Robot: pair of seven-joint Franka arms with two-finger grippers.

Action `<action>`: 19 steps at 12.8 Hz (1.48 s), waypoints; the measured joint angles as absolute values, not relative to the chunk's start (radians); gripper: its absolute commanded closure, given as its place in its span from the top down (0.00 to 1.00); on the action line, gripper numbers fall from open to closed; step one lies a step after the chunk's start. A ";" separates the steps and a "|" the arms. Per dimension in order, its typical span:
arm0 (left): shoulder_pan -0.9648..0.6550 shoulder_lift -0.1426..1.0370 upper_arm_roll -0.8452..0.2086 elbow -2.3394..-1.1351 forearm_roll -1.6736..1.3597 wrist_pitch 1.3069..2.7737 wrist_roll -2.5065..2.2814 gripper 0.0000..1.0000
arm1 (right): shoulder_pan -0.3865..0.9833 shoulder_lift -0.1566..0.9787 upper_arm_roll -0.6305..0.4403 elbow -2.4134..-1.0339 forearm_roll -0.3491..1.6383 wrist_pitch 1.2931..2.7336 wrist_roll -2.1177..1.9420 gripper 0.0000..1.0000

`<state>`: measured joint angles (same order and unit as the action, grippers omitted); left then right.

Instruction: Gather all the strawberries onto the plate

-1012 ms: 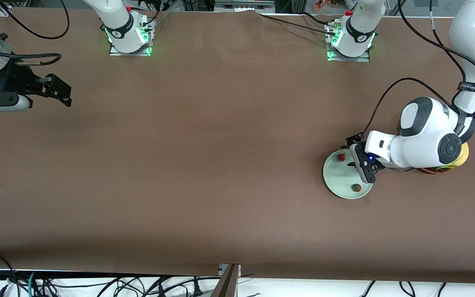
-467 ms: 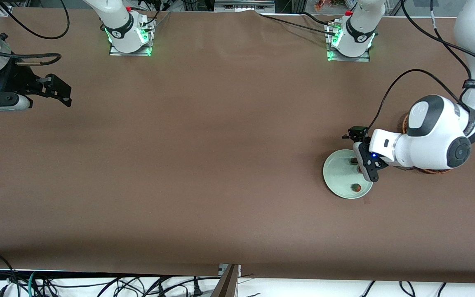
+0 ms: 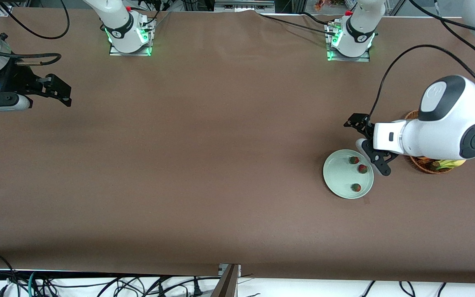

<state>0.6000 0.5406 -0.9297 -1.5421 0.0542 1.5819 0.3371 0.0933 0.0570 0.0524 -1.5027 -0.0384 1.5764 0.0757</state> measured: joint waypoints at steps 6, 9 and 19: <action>0.515 0.396 -0.971 -1.540 0.133 1.545 -0.171 1.00 | 0.093 0.057 0.052 -1.502 -0.038 1.576 0.076 1.00; 0.523 0.359 -0.948 -1.495 0.193 1.538 -0.223 1.00 | 0.093 0.057 0.052 -1.502 -0.038 1.576 0.076 1.00; 0.567 0.359 -0.823 -1.379 0.218 1.480 -0.223 1.00 | 0.093 0.057 0.053 -1.502 -0.038 1.576 0.076 1.00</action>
